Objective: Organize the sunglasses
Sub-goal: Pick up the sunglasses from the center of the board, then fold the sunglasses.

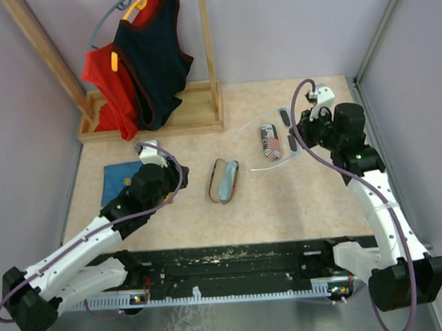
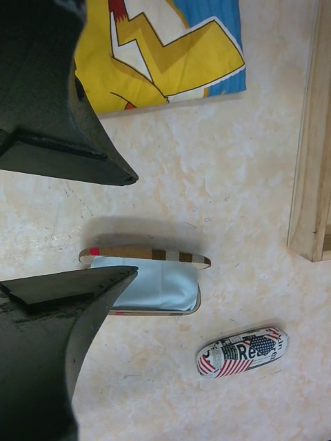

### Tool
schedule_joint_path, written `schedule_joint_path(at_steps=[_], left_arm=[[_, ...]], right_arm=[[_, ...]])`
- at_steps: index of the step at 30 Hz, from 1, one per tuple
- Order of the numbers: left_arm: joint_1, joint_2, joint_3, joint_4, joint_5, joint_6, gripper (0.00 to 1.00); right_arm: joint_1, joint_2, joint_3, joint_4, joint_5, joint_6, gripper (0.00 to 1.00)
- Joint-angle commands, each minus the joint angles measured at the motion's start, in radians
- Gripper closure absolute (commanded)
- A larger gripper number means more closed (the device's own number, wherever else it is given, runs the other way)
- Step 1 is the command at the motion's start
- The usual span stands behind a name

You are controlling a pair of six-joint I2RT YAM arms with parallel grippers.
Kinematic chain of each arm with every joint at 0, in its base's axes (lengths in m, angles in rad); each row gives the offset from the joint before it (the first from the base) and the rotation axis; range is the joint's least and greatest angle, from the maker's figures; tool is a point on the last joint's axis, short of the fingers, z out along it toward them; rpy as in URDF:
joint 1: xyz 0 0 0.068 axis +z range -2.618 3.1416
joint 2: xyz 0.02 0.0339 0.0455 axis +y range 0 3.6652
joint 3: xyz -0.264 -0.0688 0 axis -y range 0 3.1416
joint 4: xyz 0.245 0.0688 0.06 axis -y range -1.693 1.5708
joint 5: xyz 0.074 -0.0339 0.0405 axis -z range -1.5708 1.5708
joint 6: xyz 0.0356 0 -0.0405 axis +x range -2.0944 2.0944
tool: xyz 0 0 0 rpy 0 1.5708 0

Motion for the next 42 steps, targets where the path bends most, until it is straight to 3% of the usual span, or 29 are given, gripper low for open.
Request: schedule_joint_path(at_steps=[1, 4, 16, 22, 31, 42], left_arm=[[0.006, -0.027, 0.041, -0.046, -0.037, 0.015, 0.43], [0.007, -0.025, 0.060, -0.055, -0.028, 0.018, 0.43], [0.017, 0.119, 0.258, -0.072, 0.009, 0.089, 0.42], [0.017, 0.220, 0.313, -0.064, 0.083, 0.116, 0.42], [0.015, 0.268, 0.325, -0.027, 0.158, 0.133, 0.44], [0.003, 0.351, 0.335, -0.011, 0.190, 0.128, 0.45]], right_arm=[[0.009, -0.055, -0.020, 0.125, -0.257, -0.014, 1.00], [0.067, -0.072, -0.029, 0.123, -0.238, -0.032, 1.00], [0.443, -0.131, -0.118, 0.105, 0.163, -0.001, 1.00], [0.609, -0.073, -0.087, 0.099, 0.353, 0.013, 1.00], [0.711, 0.052, -0.032, 0.054, 0.538, 0.021, 1.00], [0.726, 0.086, -0.028, 0.108, 0.624, 0.057, 1.00]])
